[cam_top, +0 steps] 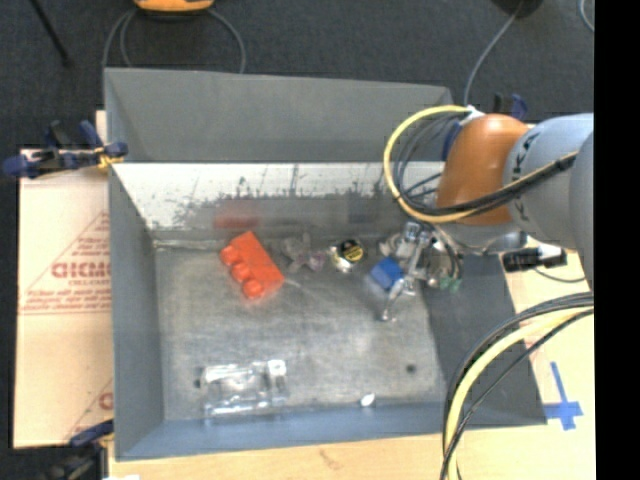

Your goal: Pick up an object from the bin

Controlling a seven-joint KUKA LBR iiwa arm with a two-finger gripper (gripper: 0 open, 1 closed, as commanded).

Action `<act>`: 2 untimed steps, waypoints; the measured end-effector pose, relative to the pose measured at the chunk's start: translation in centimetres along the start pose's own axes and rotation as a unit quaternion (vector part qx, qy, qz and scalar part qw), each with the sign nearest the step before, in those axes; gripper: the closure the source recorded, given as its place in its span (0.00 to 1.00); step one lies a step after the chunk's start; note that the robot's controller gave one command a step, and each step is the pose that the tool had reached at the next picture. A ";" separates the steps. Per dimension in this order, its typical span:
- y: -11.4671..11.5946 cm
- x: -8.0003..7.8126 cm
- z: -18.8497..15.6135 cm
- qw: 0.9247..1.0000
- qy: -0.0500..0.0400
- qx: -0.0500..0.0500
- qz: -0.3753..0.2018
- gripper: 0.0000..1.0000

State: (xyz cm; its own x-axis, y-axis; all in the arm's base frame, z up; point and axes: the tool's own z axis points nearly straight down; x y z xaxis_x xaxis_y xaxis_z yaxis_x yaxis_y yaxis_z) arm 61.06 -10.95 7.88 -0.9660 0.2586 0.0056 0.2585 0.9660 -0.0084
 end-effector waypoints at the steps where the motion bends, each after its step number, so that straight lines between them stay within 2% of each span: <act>1: 0.2 -0.3 0.1 1.000 -0.012 -0.002 -0.002 1.00; 2: 1.2 -0.3 -15.7 1.000 -0.010 -0.005 -0.007 1.00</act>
Offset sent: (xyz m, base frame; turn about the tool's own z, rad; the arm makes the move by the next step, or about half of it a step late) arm 0.0000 0.0000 0.0000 0.0000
